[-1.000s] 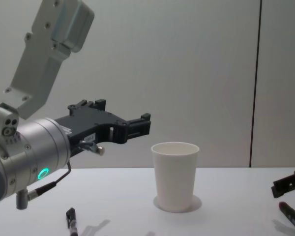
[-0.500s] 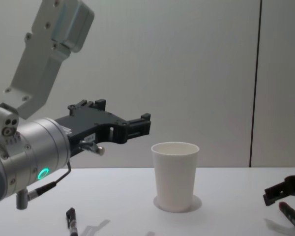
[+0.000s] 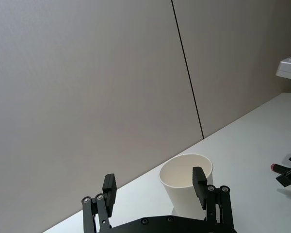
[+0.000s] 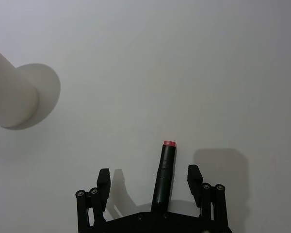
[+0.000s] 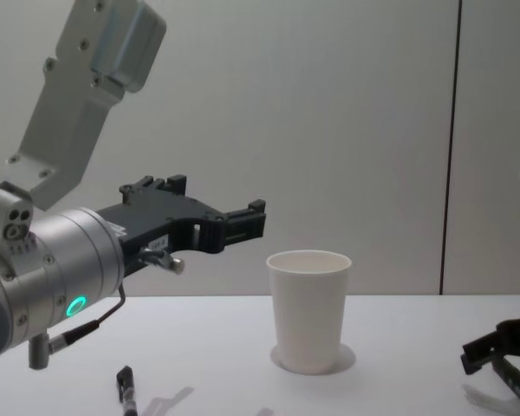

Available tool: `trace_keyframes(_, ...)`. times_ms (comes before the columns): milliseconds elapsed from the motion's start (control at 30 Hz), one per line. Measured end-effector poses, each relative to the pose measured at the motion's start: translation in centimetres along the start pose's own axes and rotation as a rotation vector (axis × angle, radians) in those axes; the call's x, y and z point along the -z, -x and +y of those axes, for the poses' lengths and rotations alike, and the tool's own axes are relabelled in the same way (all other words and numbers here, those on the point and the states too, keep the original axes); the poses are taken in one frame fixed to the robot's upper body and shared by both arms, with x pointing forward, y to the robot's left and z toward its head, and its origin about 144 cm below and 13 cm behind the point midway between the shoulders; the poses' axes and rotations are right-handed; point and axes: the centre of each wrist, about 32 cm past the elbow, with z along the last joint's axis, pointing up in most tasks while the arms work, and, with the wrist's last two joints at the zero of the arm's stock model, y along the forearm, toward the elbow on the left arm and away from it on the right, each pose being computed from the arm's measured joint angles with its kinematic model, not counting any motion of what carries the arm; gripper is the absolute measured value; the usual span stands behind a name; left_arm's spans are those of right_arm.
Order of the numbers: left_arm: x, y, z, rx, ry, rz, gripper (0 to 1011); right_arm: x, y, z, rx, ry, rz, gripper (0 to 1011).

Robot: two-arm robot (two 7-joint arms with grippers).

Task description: Place the pen into the pen holder.

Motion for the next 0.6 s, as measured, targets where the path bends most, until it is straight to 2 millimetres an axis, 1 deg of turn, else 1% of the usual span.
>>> trace_keyframes(600,0.00,0.00,0.00,0.000,0.000,0.000,1004,-0.53,-0.31,0.08,0.012,0.022,-0.029,1001)
